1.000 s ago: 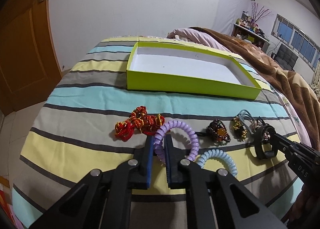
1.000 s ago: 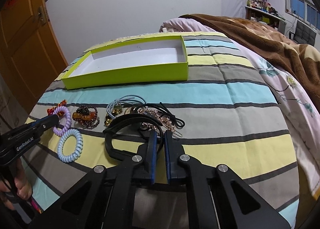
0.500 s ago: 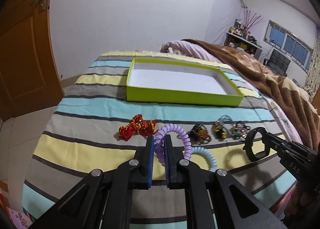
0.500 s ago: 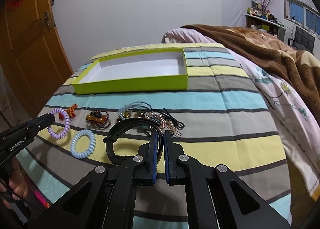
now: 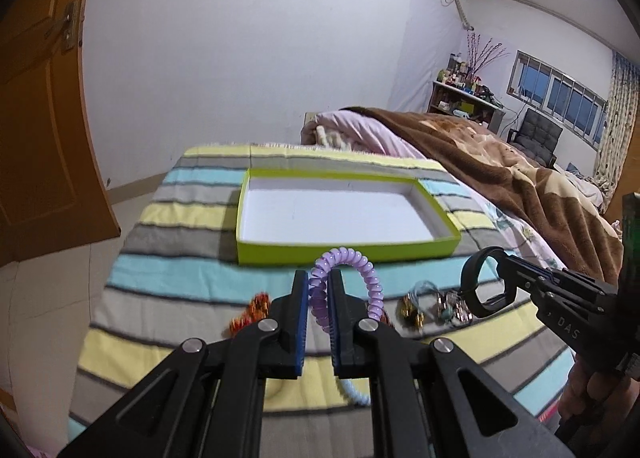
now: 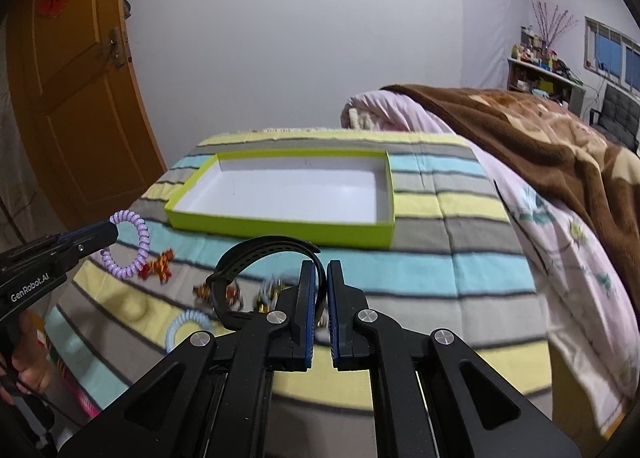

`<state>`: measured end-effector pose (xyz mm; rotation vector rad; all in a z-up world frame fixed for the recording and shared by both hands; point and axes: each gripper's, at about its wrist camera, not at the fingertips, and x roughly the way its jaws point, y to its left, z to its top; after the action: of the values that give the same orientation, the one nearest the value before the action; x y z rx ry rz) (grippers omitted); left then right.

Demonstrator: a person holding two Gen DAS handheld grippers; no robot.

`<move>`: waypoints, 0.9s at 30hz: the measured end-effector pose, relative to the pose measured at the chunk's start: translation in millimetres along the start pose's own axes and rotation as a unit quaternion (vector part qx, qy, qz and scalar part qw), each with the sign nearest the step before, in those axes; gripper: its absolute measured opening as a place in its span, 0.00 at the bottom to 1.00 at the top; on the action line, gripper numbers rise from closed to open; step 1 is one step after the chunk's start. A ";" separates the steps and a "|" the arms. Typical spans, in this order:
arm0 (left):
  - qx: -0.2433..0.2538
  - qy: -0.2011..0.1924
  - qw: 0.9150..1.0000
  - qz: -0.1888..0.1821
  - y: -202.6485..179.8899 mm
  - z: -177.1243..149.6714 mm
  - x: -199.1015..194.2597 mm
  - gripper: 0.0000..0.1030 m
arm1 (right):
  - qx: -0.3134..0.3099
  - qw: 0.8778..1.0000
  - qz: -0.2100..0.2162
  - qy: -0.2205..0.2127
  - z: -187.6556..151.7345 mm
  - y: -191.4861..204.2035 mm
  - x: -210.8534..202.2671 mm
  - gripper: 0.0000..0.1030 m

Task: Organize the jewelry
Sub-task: 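Carry both items into the green box and open both tools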

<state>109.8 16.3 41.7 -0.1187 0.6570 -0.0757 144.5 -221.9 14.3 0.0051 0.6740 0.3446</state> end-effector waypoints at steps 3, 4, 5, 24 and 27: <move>0.004 -0.004 1.000 0.000 -0.2 13.0 9.6 0.09 | -0.006 1.000 -0.001 -0.003 15.8 -1.4 11.1 0.05; 0.005 -0.005 1.000 0.000 0.0 17.2 13.8 0.09 | -0.006 1.000 -0.002 -0.003 19.5 -3.2 14.7 0.05; 0.007 -0.005 1.000 0.000 -0.5 21.2 18.9 0.09 | -0.006 1.000 -0.002 -0.003 23.7 -4.8 18.2 0.05; 0.010 0.035 0.999 0.030 28.3 78.6 156.3 0.10 | 0.007 0.998 -0.012 0.054 92.4 -40.3 157.8 0.05; 0.010 0.047 0.998 0.038 32.8 79.8 172.4 0.10 | 0.008 0.998 -0.017 0.065 92.5 -43.7 174.4 0.06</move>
<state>295.9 37.1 -4.2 -0.0712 0.7542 -0.0145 341.5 -198.5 -24.8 -0.0136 0.8053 0.3082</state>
